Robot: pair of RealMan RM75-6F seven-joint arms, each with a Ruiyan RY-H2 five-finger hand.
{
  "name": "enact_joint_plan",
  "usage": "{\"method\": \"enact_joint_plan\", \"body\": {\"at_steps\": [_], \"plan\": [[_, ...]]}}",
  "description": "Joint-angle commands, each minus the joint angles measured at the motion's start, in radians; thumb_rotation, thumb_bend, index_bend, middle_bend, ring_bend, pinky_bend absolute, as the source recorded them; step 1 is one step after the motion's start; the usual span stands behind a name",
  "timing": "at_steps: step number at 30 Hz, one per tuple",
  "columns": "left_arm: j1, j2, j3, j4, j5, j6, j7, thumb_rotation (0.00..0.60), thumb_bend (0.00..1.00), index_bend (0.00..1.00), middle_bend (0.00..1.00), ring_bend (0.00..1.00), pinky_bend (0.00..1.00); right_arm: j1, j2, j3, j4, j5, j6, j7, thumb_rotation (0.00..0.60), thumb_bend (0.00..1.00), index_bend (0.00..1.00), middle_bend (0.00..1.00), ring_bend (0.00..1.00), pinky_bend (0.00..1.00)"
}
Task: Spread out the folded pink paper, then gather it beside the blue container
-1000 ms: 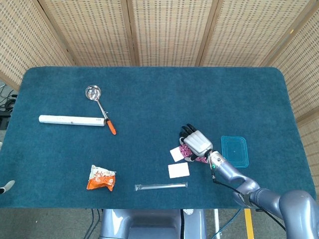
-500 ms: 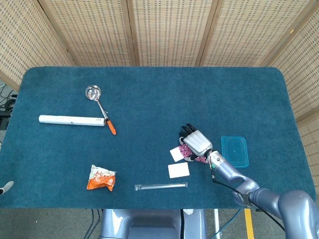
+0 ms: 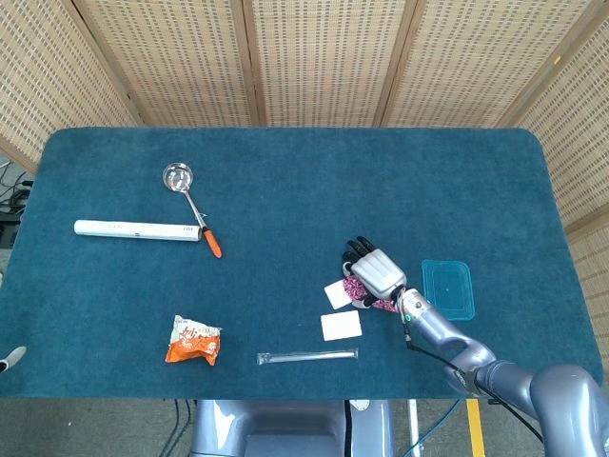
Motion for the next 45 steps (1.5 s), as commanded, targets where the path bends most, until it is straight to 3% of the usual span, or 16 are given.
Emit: {"method": "enact_joint_plan", "body": {"at_steps": [1, 15, 35, 45], "plan": [[-0.001, 0.0, 0.0, 0.0, 0.001, -0.001, 0.002, 0.6, 0.03, 0.0, 0.0, 0.0, 0.0, -0.001, 0.009, 0.007, -0.009, 0.001, 0.01, 0.005, 0.6, 0.44, 0.54, 0.34, 0.02, 0.0], [-0.005, -0.002, -0.002, 0.001, 0.007, -0.004, 0.0, 0.6, 0.03, 0.0, 0.0, 0.0, 0.0, -0.027, 0.086, 0.018, -0.096, 0.021, 0.043, -0.025, 0.6, 0.44, 0.54, 0.34, 0.02, 0.0], [-0.019, -0.007, -0.003, -0.02, 0.022, -0.012, 0.017, 0.6, 0.03, 0.0, 0.0, 0.0, 0.0, -0.148, 0.257, -0.021, -0.28, 0.029, 0.157, -0.072, 0.6, 0.44, 0.54, 0.33, 0.02, 0.0], [-0.023, -0.007, -0.002, -0.033, 0.029, -0.013, 0.029, 0.6, 0.03, 0.0, 0.0, 0.0, 0.0, -0.186, 0.276, -0.035, -0.282, 0.033, 0.165, -0.059, 0.6, 0.42, 0.54, 0.3, 0.02, 0.0]]}}
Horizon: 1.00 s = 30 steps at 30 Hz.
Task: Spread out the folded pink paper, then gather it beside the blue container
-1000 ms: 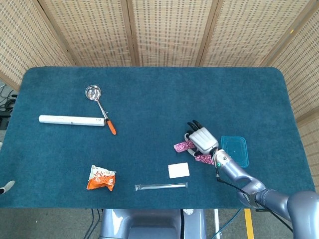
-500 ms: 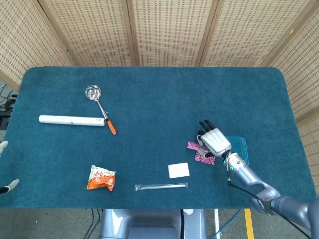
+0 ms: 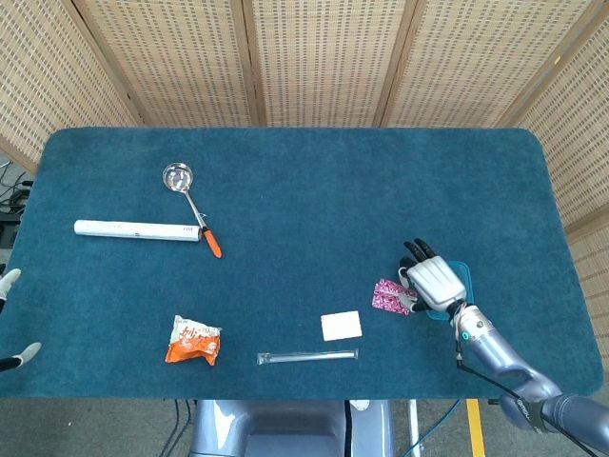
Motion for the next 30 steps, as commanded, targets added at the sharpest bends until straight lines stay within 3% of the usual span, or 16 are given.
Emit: {"method": "enact_joint_plan", "body": {"at_steps": [1, 6, 16, 30], "plan": [[0.0, 0.0, 0.001, -0.002, 0.002, 0.001, 0.003, 0.6, 0.03, 0.0, 0.0, 0.0, 0.0, -0.005, -0.001, -0.001, 0.005, 0.001, -0.001, 0.007, 0.6, 0.41, 0.54, 0.29, 0.02, 0.0], [0.005, 0.003, 0.002, -0.006, 0.001, 0.008, 0.005, 0.6, 0.03, 0.0, 0.0, 0.0, 0.0, -0.007, -0.011, -0.002, 0.021, -0.003, -0.01, 0.019, 0.6, 0.4, 0.53, 0.27, 0.0, 0.0], [0.011, 0.008, 0.004, -0.012, 0.0, 0.017, 0.008, 0.6, 0.03, 0.0, 0.0, 0.0, 0.0, -0.007, -0.024, -0.003, 0.057, -0.019, -0.022, 0.051, 0.6, 0.26, 0.5, 0.25, 0.0, 0.0], [0.008, 0.011, 0.004, -0.027, 0.003, 0.016, 0.025, 0.6, 0.03, 0.0, 0.0, 0.0, 0.0, -0.012, -0.027, 0.006, 0.074, -0.01, -0.035, 0.062, 0.6, 0.26, 0.44, 0.22, 0.0, 0.0]]}}
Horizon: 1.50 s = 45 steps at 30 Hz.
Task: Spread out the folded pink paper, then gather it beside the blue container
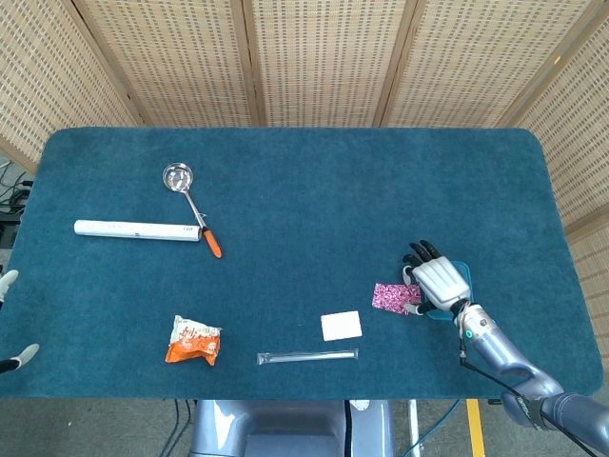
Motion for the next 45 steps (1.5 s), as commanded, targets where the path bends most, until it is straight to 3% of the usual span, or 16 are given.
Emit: {"method": "enact_joint_plan", "body": {"at_steps": [1, 25, 37, 45], "plan": [[0.0, 0.0, 0.0, -0.002, 0.0, 0.0, 0.002, 0.6, 0.03, 0.0, 0.0, 0.0, 0.0, -0.002, 0.0, 0.001, 0.001, 0.004, -0.004, -0.002, 0.6, 0.25, 0.44, 0.21, 0.0, 0.0], [-0.004, 0.005, 0.0, 0.0, 0.002, -0.005, -0.008, 0.6, 0.03, 0.0, 0.0, 0.0, 0.0, -0.01, 0.014, 0.024, -0.043, 0.048, -0.02, -0.075, 0.6, 0.21, 0.37, 0.18, 0.0, 0.0], [-0.005, 0.011, 0.0, 0.006, -0.001, -0.008, -0.023, 0.6, 0.03, 0.0, 0.0, 0.0, 0.0, -0.008, 0.064, 0.021, -0.206, 0.032, -0.007, -0.139, 0.6, 0.21, 0.36, 0.17, 0.0, 0.0], [-0.006, 0.014, -0.004, 0.018, -0.006, -0.01, -0.042, 0.6, 0.03, 0.0, 0.0, 0.0, 0.0, 0.006, 0.05, 0.013, -0.29, 0.038, -0.033, -0.224, 0.6, 0.21, 0.36, 0.17, 0.0, 0.0]]}}
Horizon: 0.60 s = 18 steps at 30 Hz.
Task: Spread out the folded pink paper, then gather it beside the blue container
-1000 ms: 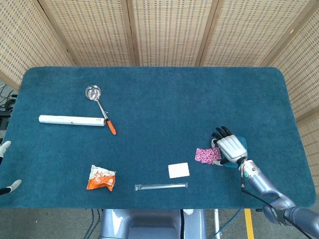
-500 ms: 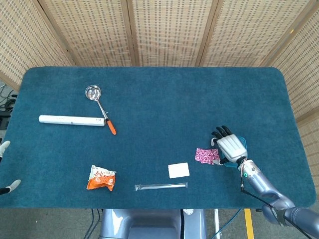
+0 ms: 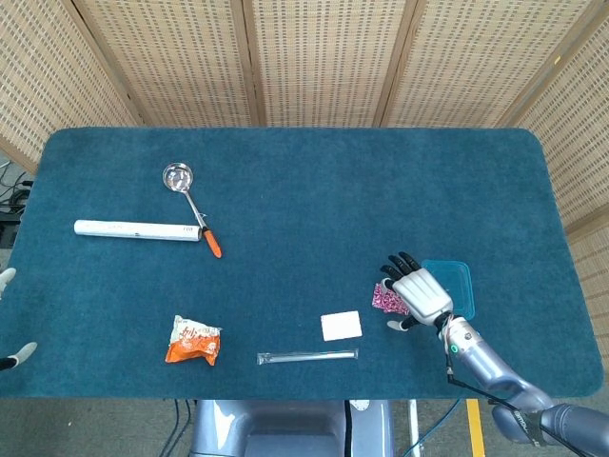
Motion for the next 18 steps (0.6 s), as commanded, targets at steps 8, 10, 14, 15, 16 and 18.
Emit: {"method": "enact_joint_plan", "body": {"at_steps": [8, 10, 14, 15, 16, 18], "plan": [[-0.003, 0.003, -0.005, 0.031, -0.014, -0.011, -0.04, 0.6, 0.03, 0.0, 0.0, 0.0, 0.0, 0.021, -0.079, 0.002, -0.051, 0.066, -0.037, -0.16, 0.6, 0.21, 0.36, 0.17, 0.0, 0.0], [-0.003, 0.003, -0.005, 0.035, -0.015, -0.012, -0.045, 0.6, 0.03, 0.0, 0.0, 0.0, 0.0, 0.022, -0.088, 0.005, -0.05, 0.078, -0.038, -0.175, 0.6, 0.21, 0.36, 0.17, 0.0, 0.0], [-0.002, 0.001, -0.004, 0.043, -0.016, -0.014, -0.053, 0.6, 0.03, 0.0, 0.0, 0.0, 0.0, 0.027, -0.106, 0.013, -0.045, 0.101, -0.041, -0.2, 0.6, 0.21, 0.36, 0.17, 0.0, 0.0], [-0.002, 0.001, -0.003, 0.045, -0.016, -0.015, -0.055, 0.6, 0.03, 0.0, 0.0, 0.0, 0.0, 0.03, -0.111, 0.015, -0.044, 0.106, -0.042, -0.206, 0.6, 0.21, 0.36, 0.17, 0.0, 0.0], [-0.002, 0.0, -0.002, 0.047, -0.018, -0.017, -0.057, 0.6, 0.03, 0.0, 0.0, 0.0, 0.0, 0.032, -0.115, 0.017, -0.044, 0.111, -0.043, -0.214, 0.6, 0.21, 0.36, 0.17, 0.0, 0.0], [-0.002, 0.0, -0.002, 0.049, -0.018, -0.018, -0.059, 0.6, 0.03, 0.0, 0.0, 0.0, 0.0, 0.035, -0.119, 0.019, -0.044, 0.117, -0.043, -0.223, 0.6, 0.21, 0.36, 0.17, 0.0, 0.0]]}}
